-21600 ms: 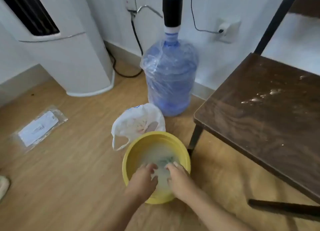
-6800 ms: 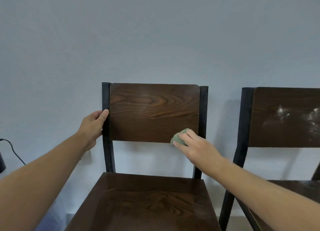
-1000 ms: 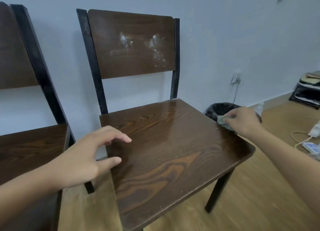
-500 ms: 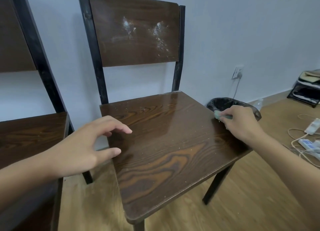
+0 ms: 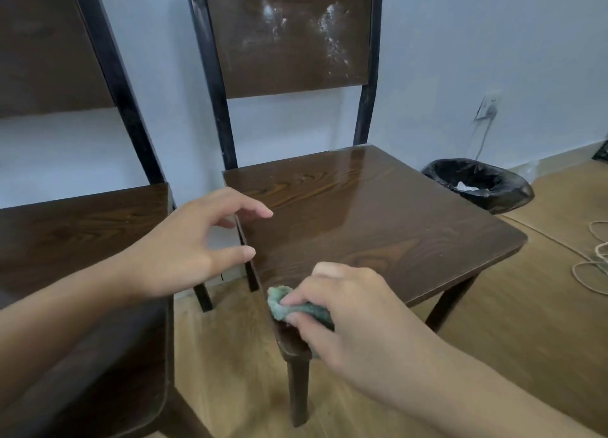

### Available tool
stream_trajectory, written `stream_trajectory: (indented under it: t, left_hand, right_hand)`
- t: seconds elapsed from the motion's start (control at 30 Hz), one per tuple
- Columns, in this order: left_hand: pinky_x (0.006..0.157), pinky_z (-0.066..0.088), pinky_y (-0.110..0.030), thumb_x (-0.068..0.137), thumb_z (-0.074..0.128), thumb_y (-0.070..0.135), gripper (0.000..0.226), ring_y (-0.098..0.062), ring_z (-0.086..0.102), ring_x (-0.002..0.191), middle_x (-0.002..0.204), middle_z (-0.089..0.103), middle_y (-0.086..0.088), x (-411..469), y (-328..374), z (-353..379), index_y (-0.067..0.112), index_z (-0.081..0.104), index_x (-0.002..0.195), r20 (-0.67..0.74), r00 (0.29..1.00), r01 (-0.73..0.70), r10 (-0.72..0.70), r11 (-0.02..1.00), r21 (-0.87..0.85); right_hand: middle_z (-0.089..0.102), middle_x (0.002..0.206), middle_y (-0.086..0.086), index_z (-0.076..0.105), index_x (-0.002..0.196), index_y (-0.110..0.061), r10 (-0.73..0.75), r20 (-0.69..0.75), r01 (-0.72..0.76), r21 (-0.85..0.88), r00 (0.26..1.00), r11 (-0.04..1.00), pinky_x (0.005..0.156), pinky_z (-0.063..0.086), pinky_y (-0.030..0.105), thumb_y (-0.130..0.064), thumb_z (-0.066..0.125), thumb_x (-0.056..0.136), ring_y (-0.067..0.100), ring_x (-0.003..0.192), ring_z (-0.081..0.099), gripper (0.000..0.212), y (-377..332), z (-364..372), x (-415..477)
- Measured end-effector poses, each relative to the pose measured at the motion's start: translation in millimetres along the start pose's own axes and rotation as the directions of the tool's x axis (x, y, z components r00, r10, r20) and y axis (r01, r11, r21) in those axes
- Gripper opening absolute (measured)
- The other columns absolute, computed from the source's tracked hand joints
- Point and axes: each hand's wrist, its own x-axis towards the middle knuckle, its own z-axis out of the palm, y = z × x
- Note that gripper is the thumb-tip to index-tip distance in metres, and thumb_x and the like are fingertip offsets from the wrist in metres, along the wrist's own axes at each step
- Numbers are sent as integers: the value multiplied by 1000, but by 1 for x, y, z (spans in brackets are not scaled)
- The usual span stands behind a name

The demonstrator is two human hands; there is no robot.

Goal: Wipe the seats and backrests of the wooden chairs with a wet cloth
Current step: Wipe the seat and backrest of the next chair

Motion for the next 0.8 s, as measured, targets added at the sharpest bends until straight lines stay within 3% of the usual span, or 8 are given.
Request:
stream_trajectory:
  t: [0.1,0.17,0.33,0.4,0.5,0.6,0.7,0.8]
  left_hand:
    - [106,48,-36,87,70,47,42,4,55,126,132,59,32,-21,-8,-10,53,59,127,7,1000,-10,10,1000,20]
    - [105,51,-44,79,66,64,51,0,56,126,133,60,30,-28,-14,-14,56,58,129,7,1000,-19,18,999,50]
    - [97,57,-52,75,64,75,56,-8,61,124,132,65,21,-24,-22,-8,54,62,127,-70,995,-65,66,998,16]
    - [97,57,-53,75,61,79,58,-11,62,124,133,66,18,-21,-22,-1,52,63,127,-90,994,-68,67,998,-11]
    - [97,57,-50,80,74,54,47,-5,62,123,133,64,22,-14,-23,6,56,62,126,-62,998,-26,24,999,-29]
    - [101,55,-48,81,76,43,52,-2,59,123,134,61,26,-5,-25,6,57,59,128,-29,1000,-1,1,1000,-5]
    - [105,53,-46,81,73,50,55,-2,59,123,133,60,29,4,-23,4,56,56,132,-22,999,32,-32,999,6]
    - [106,52,-44,84,78,37,56,0,58,121,131,59,31,9,-26,3,57,56,131,-26,998,58,-57,998,14]
  right_hand:
    - [60,91,-11,74,106,-27,-88,88,76,129,992,989,73,36,12,-29,68,90,1,85,52,18,-18,7,-10]
    - [59,88,-14,75,100,-27,-36,21,31,174,999,984,72,34,6,-26,70,88,-4,82,50,13,-7,-6,-10]
    - [61,93,-15,73,98,-30,177,-116,-186,-71,977,980,73,44,17,-26,73,88,3,85,59,11,87,-47,-7]
    - [60,94,-14,71,95,-33,248,-134,-265,-126,959,956,70,42,12,-22,74,87,1,83,59,14,126,-59,-16]
    - [65,94,-8,72,92,-29,405,-218,-437,-125,888,891,60,43,3,-15,75,87,1,77,63,15,172,-89,-23]
    - [69,88,0,73,90,-20,545,-316,-604,-130,777,786,50,39,9,-11,70,90,7,72,63,10,213,-117,-15]
    - [69,86,4,75,92,-14,541,-431,-648,-148,722,747,63,43,26,-13,67,89,23,84,63,8,238,-126,8]
    - [72,83,6,75,91,-15,554,-419,-636,-75,719,768,66,49,28,-13,66,88,22,78,67,10,243,-112,45]
